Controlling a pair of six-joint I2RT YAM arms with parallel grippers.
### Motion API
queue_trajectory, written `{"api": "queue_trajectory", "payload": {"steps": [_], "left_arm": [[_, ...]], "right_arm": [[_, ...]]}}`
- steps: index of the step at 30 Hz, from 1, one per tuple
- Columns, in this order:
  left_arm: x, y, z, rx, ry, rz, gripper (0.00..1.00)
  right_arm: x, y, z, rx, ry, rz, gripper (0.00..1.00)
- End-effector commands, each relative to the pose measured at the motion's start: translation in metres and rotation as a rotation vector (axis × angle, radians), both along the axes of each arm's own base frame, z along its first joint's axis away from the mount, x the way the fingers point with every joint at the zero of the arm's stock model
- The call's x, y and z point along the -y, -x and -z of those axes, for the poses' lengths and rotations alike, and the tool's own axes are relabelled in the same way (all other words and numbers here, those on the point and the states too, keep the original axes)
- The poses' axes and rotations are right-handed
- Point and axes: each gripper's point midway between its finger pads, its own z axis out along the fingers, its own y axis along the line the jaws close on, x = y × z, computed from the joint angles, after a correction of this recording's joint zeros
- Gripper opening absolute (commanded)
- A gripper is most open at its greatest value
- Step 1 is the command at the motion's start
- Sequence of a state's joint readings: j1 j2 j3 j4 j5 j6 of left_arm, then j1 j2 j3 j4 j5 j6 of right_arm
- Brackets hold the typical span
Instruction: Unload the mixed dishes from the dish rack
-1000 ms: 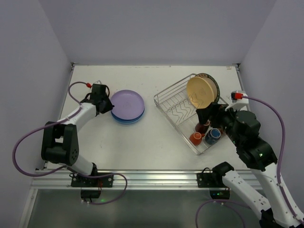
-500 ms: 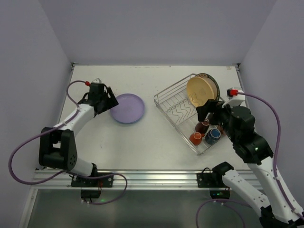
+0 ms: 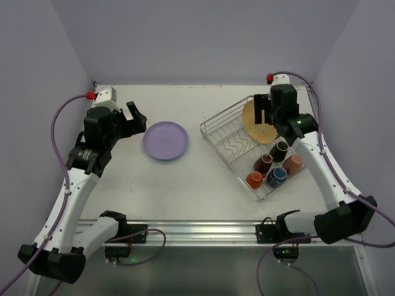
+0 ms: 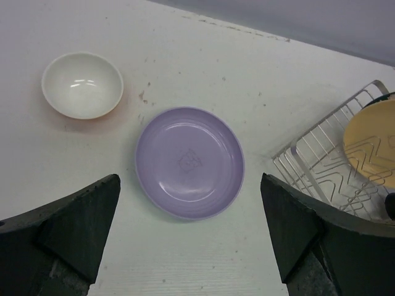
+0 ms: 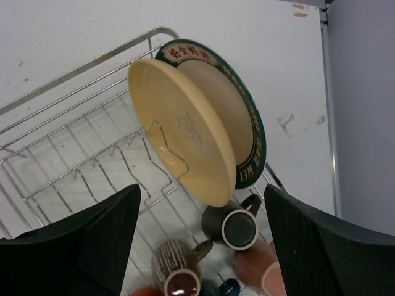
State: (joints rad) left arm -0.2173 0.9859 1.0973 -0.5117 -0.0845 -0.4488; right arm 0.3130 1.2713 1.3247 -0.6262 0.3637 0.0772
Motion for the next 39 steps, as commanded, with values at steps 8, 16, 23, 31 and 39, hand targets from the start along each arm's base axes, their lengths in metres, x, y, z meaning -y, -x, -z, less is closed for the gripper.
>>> {"api": "queue_trajectory", "payload": {"steps": [8,16,23,31,39], "left_arm": [[-0.002,0.02,0.075,-0.127,-0.131,0.098,1.0],[0.003,0.026,0.072,-0.094,-0.113,0.131,1.0],[0.004,0.027,0.075,-0.099,-0.113,0.135,1.0],[0.003,0.027,0.074,-0.095,-0.116,0.136,1.0],[0.002,0.027,0.072,-0.09,-0.111,0.122,1.0]], "right_arm": [[0.021,-0.06,0.009,-0.082,0.389,-0.064,0.5],[0.027,-0.083,0.04,-0.12,0.539,-0.089,0.34],[0.026,-0.093,0.044,-0.084,0.573,-0.115,0.26],[0.028,-0.097,0.068,-0.142,0.595,-0.141,0.15],[0.028,-0.089,0.033,-0.045,0.584,-0.131,0.0]]}}
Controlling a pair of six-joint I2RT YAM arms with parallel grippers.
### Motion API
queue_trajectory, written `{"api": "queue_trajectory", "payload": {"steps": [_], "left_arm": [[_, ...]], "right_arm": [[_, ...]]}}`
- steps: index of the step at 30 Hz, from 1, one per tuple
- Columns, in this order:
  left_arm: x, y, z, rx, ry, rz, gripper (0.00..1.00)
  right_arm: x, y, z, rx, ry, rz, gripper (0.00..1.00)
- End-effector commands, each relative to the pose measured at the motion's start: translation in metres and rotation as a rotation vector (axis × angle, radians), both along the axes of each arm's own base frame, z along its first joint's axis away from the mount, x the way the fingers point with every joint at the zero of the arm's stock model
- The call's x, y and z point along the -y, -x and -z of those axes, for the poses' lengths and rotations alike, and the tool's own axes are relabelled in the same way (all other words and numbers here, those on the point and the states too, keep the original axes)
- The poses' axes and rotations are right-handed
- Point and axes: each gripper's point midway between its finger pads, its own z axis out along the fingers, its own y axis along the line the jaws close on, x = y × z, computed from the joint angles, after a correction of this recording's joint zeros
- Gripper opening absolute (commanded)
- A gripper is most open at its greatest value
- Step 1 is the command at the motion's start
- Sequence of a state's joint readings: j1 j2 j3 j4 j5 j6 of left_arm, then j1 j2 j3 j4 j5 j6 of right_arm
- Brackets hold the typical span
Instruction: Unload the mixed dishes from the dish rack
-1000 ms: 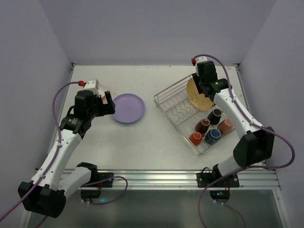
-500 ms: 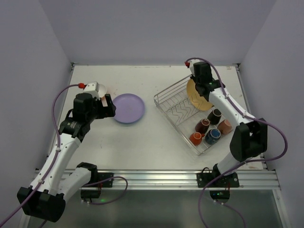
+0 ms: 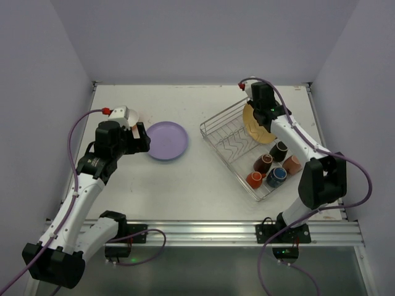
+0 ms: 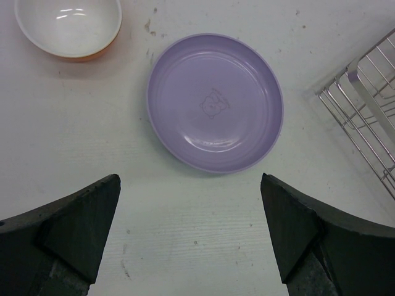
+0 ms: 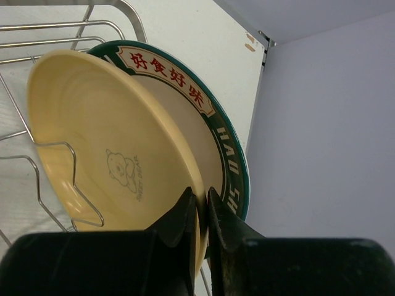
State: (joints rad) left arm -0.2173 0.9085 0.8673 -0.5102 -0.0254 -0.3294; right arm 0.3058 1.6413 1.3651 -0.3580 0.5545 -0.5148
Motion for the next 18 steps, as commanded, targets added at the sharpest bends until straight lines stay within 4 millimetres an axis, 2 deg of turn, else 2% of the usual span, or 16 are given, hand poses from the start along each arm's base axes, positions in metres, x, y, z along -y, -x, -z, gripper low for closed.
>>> {"api": "queue_trajectory", "payload": {"steps": [1,2,6,14,16,17,18], "left_arm": [[0.002,-0.003,-0.009,0.044,0.001,0.014,1.0],[0.002,-0.003,-0.009,0.044,0.0,0.014,1.0],[0.0,-0.004,-0.009,0.048,0.0,0.002,1.0],[-0.005,-0.003,-0.013,0.061,-0.001,-0.024,1.0],[-0.004,-0.004,-0.016,0.071,0.001,-0.02,1.0],[-0.003,-0.004,-0.018,0.075,0.004,-0.018,1.0],[-0.003,-0.004,-0.021,0.085,0.008,-0.013,1.0]], "right_arm": [[0.002,0.002,-0.034,0.114,-0.031,-0.009,0.0],[0.002,0.004,-0.048,0.157,-0.034,-0.012,0.0],[0.004,0.009,-0.079,0.234,0.001,-0.004,0.0],[0.007,0.025,-0.127,0.336,0.039,0.052,0.0],[-0.005,0.032,-0.136,0.361,-0.019,0.06,0.0],[-0.007,0.04,-0.129,0.312,-0.034,0.063,0.0],[-0.014,0.044,-0.142,0.356,-0.15,0.107,0.0]]}}
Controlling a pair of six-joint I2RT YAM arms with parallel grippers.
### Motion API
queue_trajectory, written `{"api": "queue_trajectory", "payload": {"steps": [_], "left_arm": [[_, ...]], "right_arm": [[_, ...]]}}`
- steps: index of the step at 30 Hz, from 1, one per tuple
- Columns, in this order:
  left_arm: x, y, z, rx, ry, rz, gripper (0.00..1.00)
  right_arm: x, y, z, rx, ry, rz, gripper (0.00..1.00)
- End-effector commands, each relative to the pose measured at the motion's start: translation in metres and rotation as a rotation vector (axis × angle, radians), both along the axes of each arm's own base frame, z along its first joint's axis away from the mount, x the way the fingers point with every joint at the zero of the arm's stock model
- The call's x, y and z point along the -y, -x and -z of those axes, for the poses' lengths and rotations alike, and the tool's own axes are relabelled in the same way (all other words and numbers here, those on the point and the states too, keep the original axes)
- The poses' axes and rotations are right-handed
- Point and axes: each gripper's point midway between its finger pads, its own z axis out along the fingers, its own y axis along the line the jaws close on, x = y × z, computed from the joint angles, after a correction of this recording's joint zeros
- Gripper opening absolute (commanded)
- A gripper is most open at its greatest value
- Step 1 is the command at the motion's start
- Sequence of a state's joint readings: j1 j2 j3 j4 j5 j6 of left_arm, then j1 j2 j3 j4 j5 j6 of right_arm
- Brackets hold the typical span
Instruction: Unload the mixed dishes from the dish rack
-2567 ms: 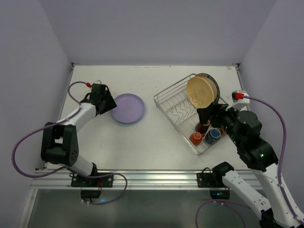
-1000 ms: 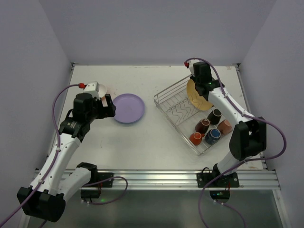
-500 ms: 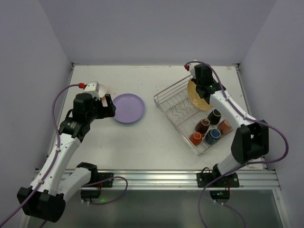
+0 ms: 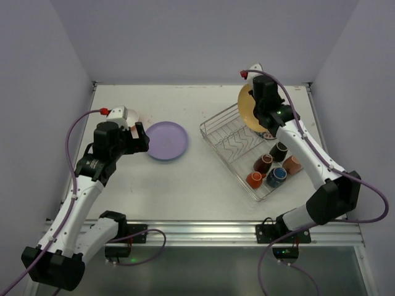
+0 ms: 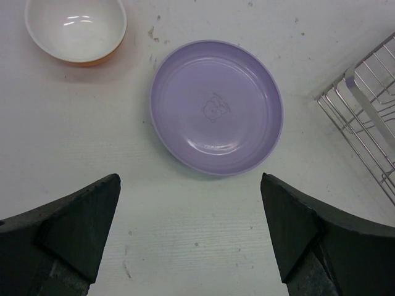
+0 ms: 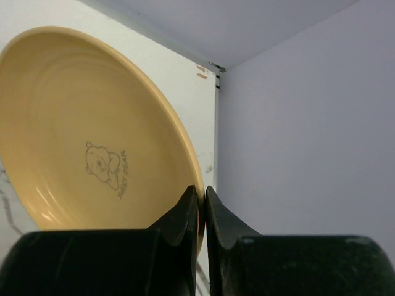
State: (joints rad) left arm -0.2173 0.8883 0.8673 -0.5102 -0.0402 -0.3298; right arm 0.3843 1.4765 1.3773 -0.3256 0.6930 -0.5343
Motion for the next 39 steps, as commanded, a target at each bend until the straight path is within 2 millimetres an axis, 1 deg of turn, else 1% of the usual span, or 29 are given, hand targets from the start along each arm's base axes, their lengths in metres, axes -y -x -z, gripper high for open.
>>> {"api": "queue_trajectory", "payload": {"steps": [1,2,3,5,6,7,8,9,10,11,12,13,14,15,16,17,18,19,21,22,24,26,27,29,30,33,37,38,39], "left_arm": [[0.003,-0.005,-0.018,0.073,0.019,0.013,1.0],[0.005,-0.005,-0.022,0.08,0.028,0.024,1.0],[0.008,-0.005,-0.026,0.091,0.044,0.027,1.0],[0.025,-0.003,-0.046,0.129,0.128,0.09,1.0],[0.033,-0.002,-0.054,0.144,0.164,0.119,1.0],[0.045,-0.002,-0.071,0.188,0.214,0.173,1.0],[0.058,0.001,-0.079,0.203,0.244,0.212,1.0],[0.069,0.0,-0.086,0.206,0.283,0.228,1.0],[0.077,-0.003,-0.094,0.229,0.294,0.231,1.0],[0.096,0.001,-0.106,0.24,0.311,0.276,1.0],[0.107,-0.004,-0.101,0.211,0.317,0.281,1.0],[0.112,-0.009,-0.102,0.212,0.306,0.267,1.0],[0.13,-0.011,-0.105,0.2,0.303,0.298,1.0],[0.135,-0.015,-0.104,0.2,0.283,0.29,1.0],[0.137,-0.018,-0.103,0.201,0.261,0.274,1.0],[0.147,-0.02,-0.104,0.193,0.24,0.285,1.0],[0.149,-0.022,-0.102,0.185,0.219,0.272,1.0],[0.144,-0.025,-0.094,0.162,0.177,0.234,1.0],[0.151,-0.027,-0.083,0.126,0.137,0.232,0.99],[0.148,-0.028,-0.075,0.107,0.111,0.215,0.96],[0.154,-0.029,-0.061,0.066,0.079,0.214,0.9],[0.157,-0.029,-0.052,0.039,0.057,0.208,0.79],[0.157,-0.028,-0.049,0.032,0.052,0.208,0.65],[0.159,-0.026,-0.048,0.029,0.055,0.209,0.5],[0.159,-0.025,-0.048,0.028,0.054,0.208,0.31],[0.156,-0.025,-0.048,0.024,0.047,0.192,0.0],[0.141,-0.029,-0.045,0.021,-0.002,0.117,0.0],[0.138,-0.03,-0.046,0.023,-0.01,0.099,0.0],[0.129,-0.033,-0.045,0.024,-0.034,0.056,0.0]], "right_arm": [[-0.01,0.022,-0.056,0.13,-0.217,0.075,0.0],[-0.009,0.034,-0.046,0.064,-0.233,0.094,0.0],[-0.022,0.037,-0.053,0.087,-0.348,0.092,0.0],[-0.034,0.053,-0.049,0.06,-0.419,0.064,0.0],[-0.05,0.059,-0.048,0.07,-0.5,0.046,0.0],[-0.067,0.063,-0.046,0.048,-0.565,-0.018,0.0],[-0.077,0.071,-0.05,0.051,-0.623,-0.057,0.0],[-0.093,0.078,-0.038,0.023,-0.7,-0.074,0.0],[-0.115,0.082,-0.038,-0.009,-0.79,-0.155,0.0],[-0.125,0.09,-0.044,-0.003,-0.859,-0.202,0.0],[-0.136,0.096,-0.027,-0.043,-0.927,-0.209,0.0],[-0.145,0.1,-0.024,-0.058,-0.976,-0.235,0.0],[-0.16,0.105,-0.014,-0.101,-1.036,-0.291,0.0],[-0.166,0.112,-0.02,-0.099,-1.104,-0.311,0.0],[-0.17,0.116,-0.017,-0.112,-1.135,-0.325,0.0],[-0.175,0.12,-0.011,-0.127,-1.173,-0.326,0.0],[-0.174,0.125,-0.014,-0.123,-1.19,-0.335,0.0],[-0.174,0.128,-0.013,-0.128,-1.2,-0.337,0.0],[-0.178,0.135,-0.008,-0.147,-1.231,-0.357,0.0],[-0.178,0.137,-0.011,-0.136,-1.244,-0.366,0.0],[-0.178,0.14,-0.004,-0.146,-1.254,-0.359,0.0],[-0.178,0.141,0.0,-0.151,-1.253,-0.355,0.0],[-0.178,0.141,0.001,-0.15,-1.253,-0.354,0.0],[-0.178,0.141,0.003,-0.154,-1.252,-0.354,0.0],[-0.178,0.141,0.003,-0.154,-1.249,-0.353,0.0],[-0.178,0.14,0.008,-0.158,-1.245,-0.352,0.0],[-0.18,0.138,0.017,-0.155,-1.246,-0.357,0.0],[-0.18,0.138,0.019,-0.155,-1.245,-0.355,0.03],[-0.179,0.138,0.02,-0.155,-1.243,-0.351,0.15]]}}
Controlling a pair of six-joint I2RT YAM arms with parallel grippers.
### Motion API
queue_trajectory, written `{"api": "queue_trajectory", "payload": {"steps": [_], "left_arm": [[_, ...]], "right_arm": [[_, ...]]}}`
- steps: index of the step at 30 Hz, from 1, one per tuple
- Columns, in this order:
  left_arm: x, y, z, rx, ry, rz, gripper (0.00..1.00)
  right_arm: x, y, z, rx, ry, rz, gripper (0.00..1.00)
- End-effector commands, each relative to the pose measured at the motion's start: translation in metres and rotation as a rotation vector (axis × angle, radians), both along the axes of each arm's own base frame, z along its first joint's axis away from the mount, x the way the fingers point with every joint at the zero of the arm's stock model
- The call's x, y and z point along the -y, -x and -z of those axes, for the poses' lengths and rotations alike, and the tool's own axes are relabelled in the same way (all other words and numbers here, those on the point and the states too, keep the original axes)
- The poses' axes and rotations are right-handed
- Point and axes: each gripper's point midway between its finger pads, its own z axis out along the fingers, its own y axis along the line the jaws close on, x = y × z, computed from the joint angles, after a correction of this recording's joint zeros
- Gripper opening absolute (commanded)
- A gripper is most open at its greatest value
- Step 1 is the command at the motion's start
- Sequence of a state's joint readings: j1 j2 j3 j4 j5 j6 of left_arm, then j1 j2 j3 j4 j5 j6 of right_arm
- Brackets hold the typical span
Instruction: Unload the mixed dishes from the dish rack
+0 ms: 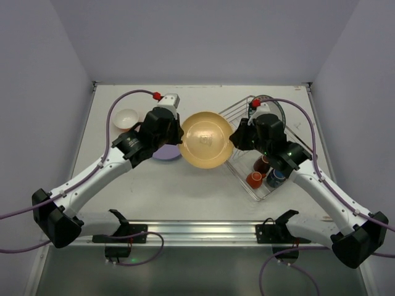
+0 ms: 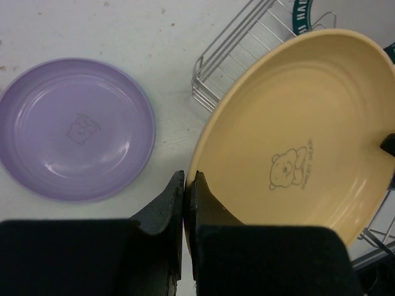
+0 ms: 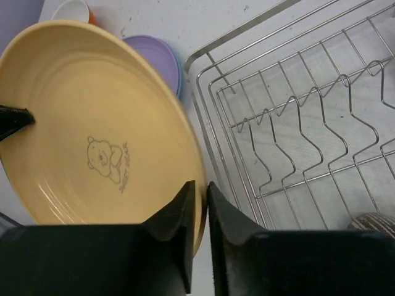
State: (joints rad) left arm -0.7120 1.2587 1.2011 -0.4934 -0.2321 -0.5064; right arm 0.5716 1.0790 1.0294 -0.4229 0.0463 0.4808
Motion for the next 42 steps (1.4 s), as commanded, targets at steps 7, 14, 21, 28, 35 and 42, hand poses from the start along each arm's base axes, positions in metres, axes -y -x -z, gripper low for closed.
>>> {"api": "queue_trajectory", "payload": {"steps": [7,14,21,28,35,42], "left_arm": [[-0.105,-0.052,0.008,-0.018,0.033,-0.348,0.0],[-0.155,-0.075,0.058,-0.104,0.206,-0.526,0.0],[-0.175,-0.087,0.111,-0.195,0.191,-0.573,0.0],[-0.172,-0.097,0.131,-0.228,0.222,-0.542,0.0],[-0.169,-0.092,0.136,-0.243,0.225,-0.53,0.23],[-0.172,-0.087,0.105,-0.178,0.232,-0.52,0.61]], "right_arm": [[0.007,-0.001,-0.031,0.104,-0.034,0.037,0.99],[0.029,0.004,-0.01,0.096,0.029,0.102,0.99],[0.048,0.011,-0.003,0.111,0.083,0.137,0.99],[0.05,0.012,0.007,0.094,0.106,0.12,0.99],[0.052,0.012,0.014,0.08,0.124,0.127,0.99],[0.062,0.006,0.011,0.077,0.141,0.153,0.99]]}}
